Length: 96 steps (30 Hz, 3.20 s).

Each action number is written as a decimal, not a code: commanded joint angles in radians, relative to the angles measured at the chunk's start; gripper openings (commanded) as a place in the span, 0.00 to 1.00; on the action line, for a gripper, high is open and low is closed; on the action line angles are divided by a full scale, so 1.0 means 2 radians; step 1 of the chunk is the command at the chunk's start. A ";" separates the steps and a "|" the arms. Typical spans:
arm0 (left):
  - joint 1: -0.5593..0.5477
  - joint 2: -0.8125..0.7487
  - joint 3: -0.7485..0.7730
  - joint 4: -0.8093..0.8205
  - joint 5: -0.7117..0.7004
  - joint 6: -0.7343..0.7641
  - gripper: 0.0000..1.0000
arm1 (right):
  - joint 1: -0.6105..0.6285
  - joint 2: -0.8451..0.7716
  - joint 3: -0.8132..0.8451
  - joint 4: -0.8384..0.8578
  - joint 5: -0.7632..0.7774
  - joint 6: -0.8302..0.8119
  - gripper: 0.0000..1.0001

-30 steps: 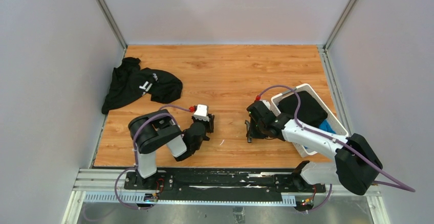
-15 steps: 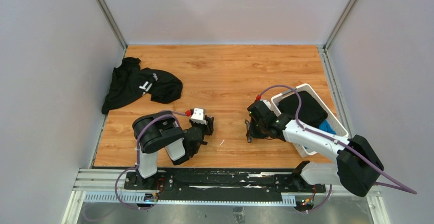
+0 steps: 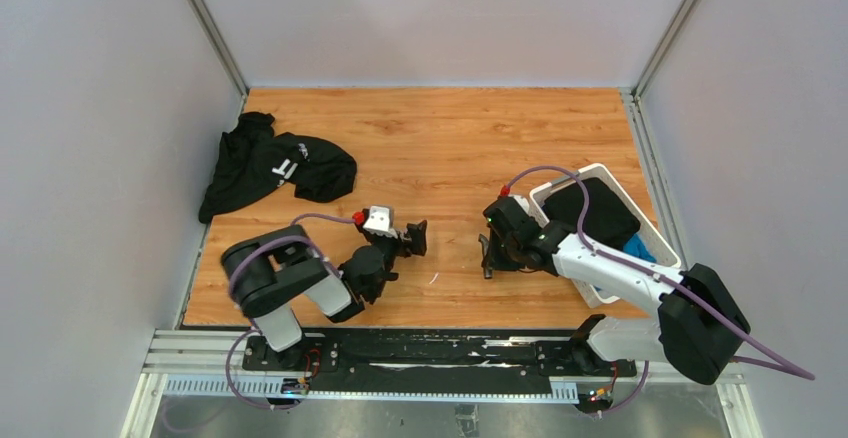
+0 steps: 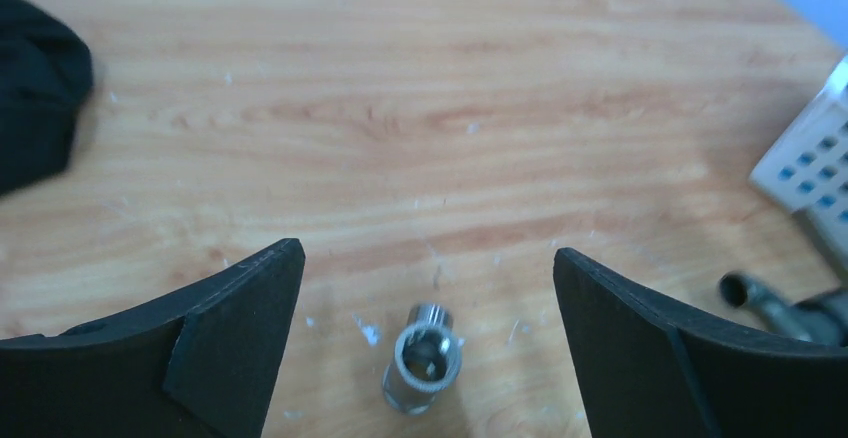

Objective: Install the water faucets
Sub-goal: Place the adaptor at the center of the board, then adjust the water faucet at the center of the board.

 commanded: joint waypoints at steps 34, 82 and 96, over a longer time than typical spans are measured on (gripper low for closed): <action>-0.003 -0.349 0.197 -0.583 0.255 -0.265 0.98 | 0.013 -0.182 0.019 0.180 -0.176 -0.158 0.00; 0.112 -0.328 0.411 -1.006 0.724 0.113 0.00 | -0.122 -0.178 0.144 0.004 -0.517 -0.257 0.86; 0.112 -0.297 0.464 -1.093 0.761 0.183 0.00 | 0.028 -0.071 0.193 -0.050 -0.504 -0.340 0.80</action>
